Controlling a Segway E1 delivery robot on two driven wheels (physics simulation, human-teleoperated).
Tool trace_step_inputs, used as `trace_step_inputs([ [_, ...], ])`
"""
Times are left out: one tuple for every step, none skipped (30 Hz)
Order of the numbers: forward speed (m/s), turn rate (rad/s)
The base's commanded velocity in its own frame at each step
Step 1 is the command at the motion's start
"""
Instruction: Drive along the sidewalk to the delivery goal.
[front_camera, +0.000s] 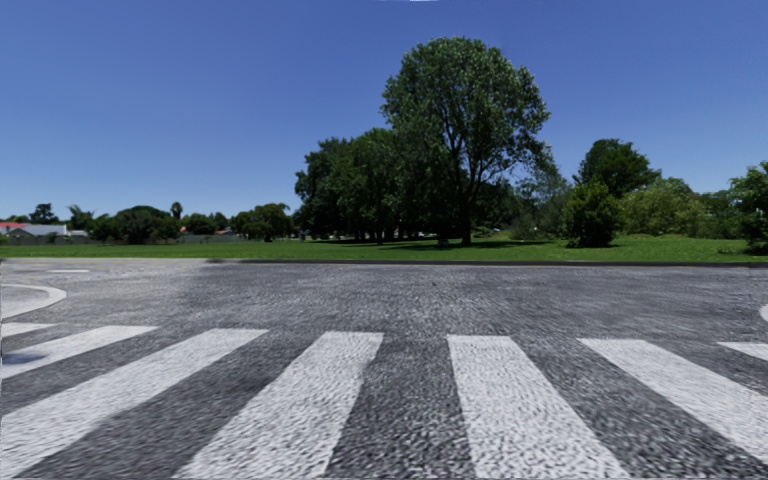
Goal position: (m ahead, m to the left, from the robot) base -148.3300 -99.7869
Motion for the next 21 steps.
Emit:
trace_step_inputs([
  [1.26, -0.88],
  [1.26, -0.89],
  [1.26, -0.89],
  [1.26, -0.91],
  [1.26, -0.92],
  [1.26, -0.92],
  [1.26, -0.92],
  [1.26, -0.92],
  [1.26, -0.93],
  [1.26, -0.93],
  [1.26, -0.93],
  [1.26, -0.95],
  [1.26, -0.96],
  [1.26, -0.96],
  [1.26, -0.97],
  [1.26, -0.97],
  [1.26, -0.97],
  [1.26, -0.97],
  [1.26, -0.97],
  [1.26, -0.97],
  [1.26, -0.97],
])
